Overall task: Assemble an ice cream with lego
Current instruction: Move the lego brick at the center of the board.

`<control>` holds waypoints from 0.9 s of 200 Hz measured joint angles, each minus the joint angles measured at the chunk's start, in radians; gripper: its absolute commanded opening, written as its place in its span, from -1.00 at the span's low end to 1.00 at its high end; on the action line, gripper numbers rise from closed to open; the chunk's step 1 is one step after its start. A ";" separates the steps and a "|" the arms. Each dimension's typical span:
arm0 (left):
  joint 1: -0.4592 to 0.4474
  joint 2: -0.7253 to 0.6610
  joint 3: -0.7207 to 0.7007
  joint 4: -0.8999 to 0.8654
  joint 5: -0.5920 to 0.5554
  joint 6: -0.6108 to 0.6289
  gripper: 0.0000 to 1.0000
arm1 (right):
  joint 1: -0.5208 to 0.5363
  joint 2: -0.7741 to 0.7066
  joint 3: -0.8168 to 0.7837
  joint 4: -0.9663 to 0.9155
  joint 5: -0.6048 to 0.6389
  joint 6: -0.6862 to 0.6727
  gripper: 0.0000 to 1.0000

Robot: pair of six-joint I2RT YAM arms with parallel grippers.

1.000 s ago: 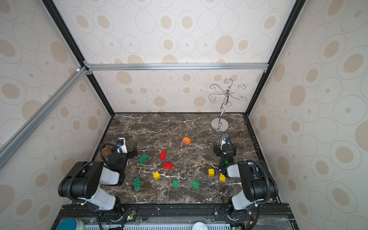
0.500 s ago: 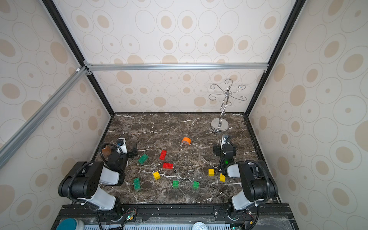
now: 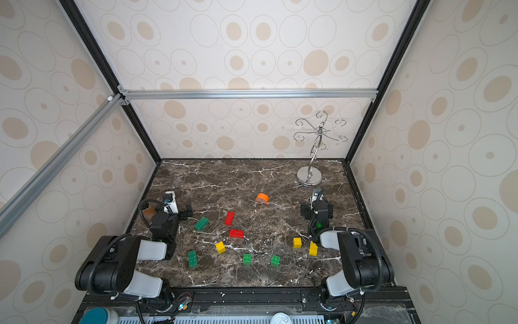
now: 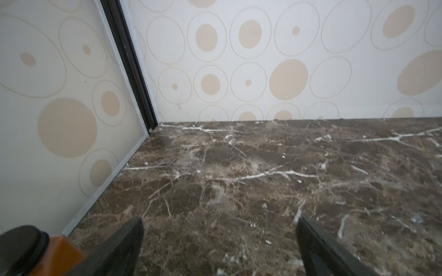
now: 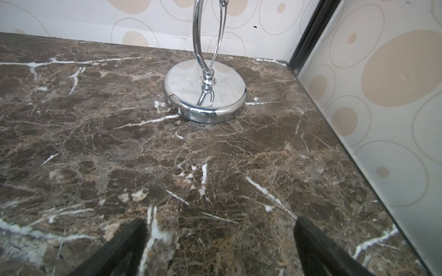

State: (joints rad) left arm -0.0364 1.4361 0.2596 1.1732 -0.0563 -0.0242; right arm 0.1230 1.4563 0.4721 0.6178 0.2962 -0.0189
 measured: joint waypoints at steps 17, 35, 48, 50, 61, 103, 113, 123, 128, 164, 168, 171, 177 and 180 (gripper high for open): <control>-0.023 -0.059 0.053 -0.098 -0.033 -0.004 1.00 | 0.018 -0.068 0.121 -0.173 0.008 0.033 0.97; -0.040 -0.100 0.114 -0.207 -0.043 -0.034 1.00 | 0.046 -0.127 0.234 -0.352 0.006 0.098 0.97; -0.051 -0.126 0.149 -0.286 -0.038 -0.077 1.00 | 0.080 -0.162 0.288 -0.482 -0.003 0.156 0.97; -0.052 -0.127 0.151 -0.292 -0.038 -0.083 1.00 | 0.085 -0.166 0.291 -0.490 -0.003 0.159 0.97; -0.061 -0.147 0.157 -0.336 -0.022 -0.128 1.00 | 0.136 -0.191 0.312 -0.593 -0.013 0.219 0.97; -0.099 -0.169 0.157 -0.501 0.066 -0.282 1.00 | 0.314 -0.229 0.332 -0.986 -0.116 0.436 0.99; -0.113 -0.169 0.157 -0.538 0.087 -0.302 1.00 | 0.320 -0.233 0.328 -1.053 -0.146 0.468 0.99; -0.124 -0.169 0.158 -0.566 0.105 -0.317 1.00 | 0.321 -0.240 0.324 -1.122 -0.172 0.492 0.92; -0.131 -0.169 0.158 -0.582 0.115 -0.324 1.00 | 0.321 -0.243 0.323 -1.155 -0.181 0.503 0.89; -0.154 -0.169 0.158 -0.640 0.152 -0.364 1.00 | 0.321 -0.238 0.323 -1.311 -0.245 0.518 0.79; -0.156 -0.169 0.158 -0.643 0.157 -0.369 1.00 | 0.321 -0.233 0.323 -1.320 -0.249 0.520 0.78; -0.156 -0.169 0.158 -0.645 0.160 -0.373 1.00 | 0.321 -0.229 0.323 -1.326 -0.254 0.518 0.77; -0.157 -0.169 0.158 -0.649 0.165 -0.379 1.00 | 0.321 -0.215 0.323 -1.335 -0.261 0.517 0.74; -0.157 -0.169 0.158 -0.649 0.166 -0.380 1.00 | 0.321 -0.209 0.323 -1.339 -0.263 0.517 0.73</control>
State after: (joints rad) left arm -0.1936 1.2671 0.4175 0.5240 0.1101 -0.4046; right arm 0.4438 1.2476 0.7956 -0.7212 0.0330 0.4984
